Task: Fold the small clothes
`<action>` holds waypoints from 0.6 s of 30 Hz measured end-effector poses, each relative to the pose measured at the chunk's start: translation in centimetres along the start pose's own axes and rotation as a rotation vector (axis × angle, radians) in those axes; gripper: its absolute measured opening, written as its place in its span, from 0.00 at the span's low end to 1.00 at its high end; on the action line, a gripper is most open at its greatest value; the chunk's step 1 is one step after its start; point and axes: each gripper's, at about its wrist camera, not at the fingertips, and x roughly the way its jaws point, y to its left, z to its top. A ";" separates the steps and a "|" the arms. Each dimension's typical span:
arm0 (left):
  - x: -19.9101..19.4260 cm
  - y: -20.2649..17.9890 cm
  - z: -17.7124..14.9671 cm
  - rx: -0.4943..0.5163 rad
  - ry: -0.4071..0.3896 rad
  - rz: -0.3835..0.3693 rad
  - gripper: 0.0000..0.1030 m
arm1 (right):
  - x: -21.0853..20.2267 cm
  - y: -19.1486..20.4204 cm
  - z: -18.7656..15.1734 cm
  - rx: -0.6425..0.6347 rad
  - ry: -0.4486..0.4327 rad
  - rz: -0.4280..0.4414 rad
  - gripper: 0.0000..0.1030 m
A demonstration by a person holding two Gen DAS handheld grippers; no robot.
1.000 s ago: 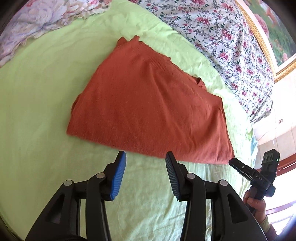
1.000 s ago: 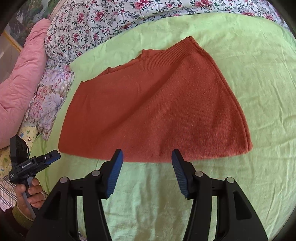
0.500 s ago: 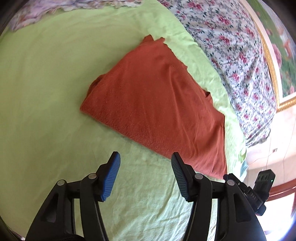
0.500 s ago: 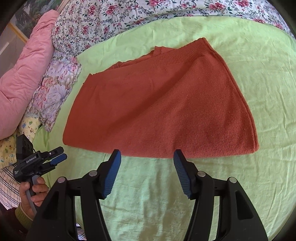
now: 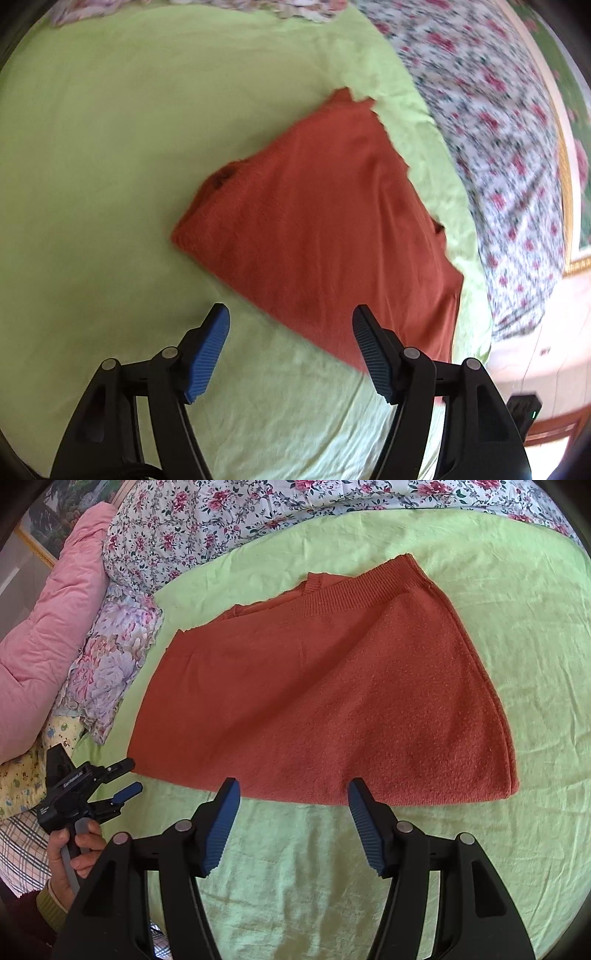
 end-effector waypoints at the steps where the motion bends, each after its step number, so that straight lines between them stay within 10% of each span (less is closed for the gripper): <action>1: 0.4 0.3 0.4 -0.022 -0.008 0.000 0.68 | 0.0 0.0 0.0 0.001 0.002 0.001 0.60; 12: 2.4 0.2 3.6 -0.070 -0.120 0.023 0.63 | 0.0 -1.2 1.9 0.001 0.004 0.014 0.60; 18: 2.0 -1.1 4.6 -0.019 -0.147 0.023 0.14 | 0.3 -2.0 3.5 -0.004 -0.010 0.015 0.60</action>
